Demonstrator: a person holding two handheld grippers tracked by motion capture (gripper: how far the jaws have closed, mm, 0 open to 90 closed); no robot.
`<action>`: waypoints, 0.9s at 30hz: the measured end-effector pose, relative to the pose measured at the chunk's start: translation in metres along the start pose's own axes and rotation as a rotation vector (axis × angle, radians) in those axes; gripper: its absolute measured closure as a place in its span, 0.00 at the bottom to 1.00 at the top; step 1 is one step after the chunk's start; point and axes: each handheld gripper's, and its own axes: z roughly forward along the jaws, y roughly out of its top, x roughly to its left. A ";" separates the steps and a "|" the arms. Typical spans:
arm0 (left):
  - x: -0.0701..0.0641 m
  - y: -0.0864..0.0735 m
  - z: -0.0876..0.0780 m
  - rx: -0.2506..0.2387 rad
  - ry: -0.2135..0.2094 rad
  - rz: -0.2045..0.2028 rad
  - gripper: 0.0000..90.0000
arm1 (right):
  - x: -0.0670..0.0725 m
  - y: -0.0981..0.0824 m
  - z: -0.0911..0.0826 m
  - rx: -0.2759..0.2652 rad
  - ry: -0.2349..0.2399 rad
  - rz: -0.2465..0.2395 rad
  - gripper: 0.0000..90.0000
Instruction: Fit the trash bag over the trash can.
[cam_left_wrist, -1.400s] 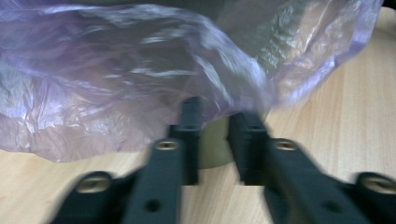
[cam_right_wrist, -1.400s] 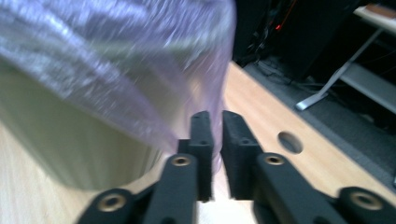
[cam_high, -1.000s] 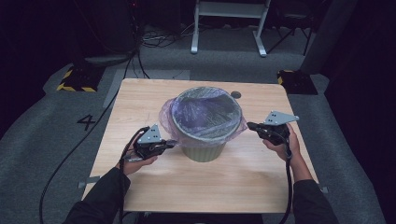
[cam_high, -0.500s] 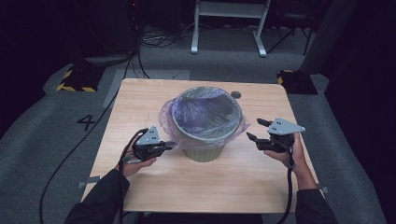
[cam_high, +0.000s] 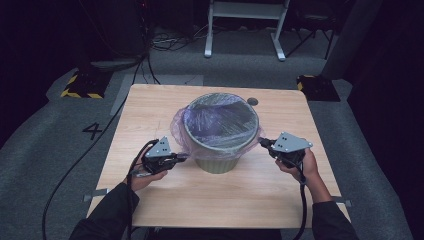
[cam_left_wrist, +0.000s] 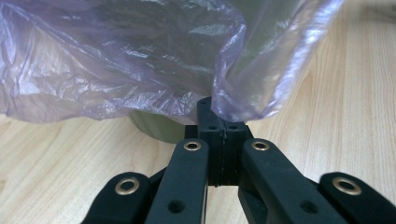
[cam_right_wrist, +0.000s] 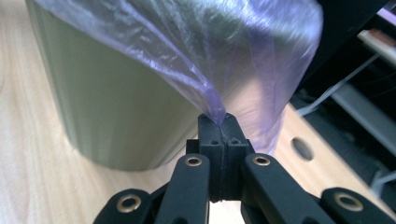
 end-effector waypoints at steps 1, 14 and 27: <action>0.000 -0.002 0.001 0.002 -0.001 -0.004 1.00 | 0.000 -0.003 0.001 -0.001 0.010 0.012 1.00; -0.013 -0.008 0.005 0.042 -0.015 0.025 1.00 | 0.021 -0.034 0.011 0.040 0.137 0.051 1.00; -0.005 -0.026 0.034 0.148 0.000 -0.035 0.82 | 0.013 -0.070 0.047 0.185 0.175 0.217 1.00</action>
